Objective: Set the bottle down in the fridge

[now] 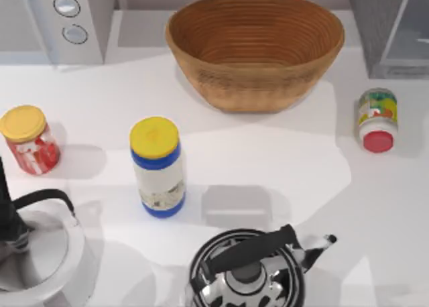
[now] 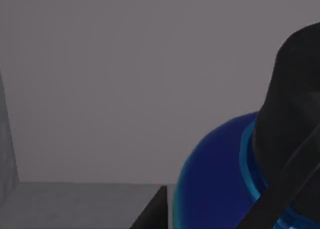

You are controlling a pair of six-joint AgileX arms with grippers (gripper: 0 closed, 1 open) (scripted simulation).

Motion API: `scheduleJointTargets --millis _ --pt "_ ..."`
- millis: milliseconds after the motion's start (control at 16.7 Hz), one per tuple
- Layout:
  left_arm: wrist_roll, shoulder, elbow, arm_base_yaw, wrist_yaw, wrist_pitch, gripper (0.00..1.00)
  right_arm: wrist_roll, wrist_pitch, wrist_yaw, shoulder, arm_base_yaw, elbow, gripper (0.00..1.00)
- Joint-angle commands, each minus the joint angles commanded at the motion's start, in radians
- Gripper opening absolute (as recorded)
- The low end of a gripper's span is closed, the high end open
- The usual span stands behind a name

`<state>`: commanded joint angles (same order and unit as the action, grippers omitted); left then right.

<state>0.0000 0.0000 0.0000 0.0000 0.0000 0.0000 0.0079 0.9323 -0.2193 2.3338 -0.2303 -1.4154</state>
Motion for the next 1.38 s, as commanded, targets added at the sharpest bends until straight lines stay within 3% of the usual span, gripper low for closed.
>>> scheduleJointTargets --millis 420,1200,1380 --pt "0.0 0.0 0.0 0.0 0.0 0.0 1.0 0.005 -0.05 0.018 0.041 0.004 -0.07 0.01" --pt "0.0 0.0 0.0 0.0 0.0 0.0 1.0 0.005 -0.05 0.018 0.041 0.004 -0.07 0.98" --pt "0.0 0.0 0.0 0.0 0.0 0.0 1.0 0.005 -0.05 0.018 0.041 0.004 -0.07 1.0"
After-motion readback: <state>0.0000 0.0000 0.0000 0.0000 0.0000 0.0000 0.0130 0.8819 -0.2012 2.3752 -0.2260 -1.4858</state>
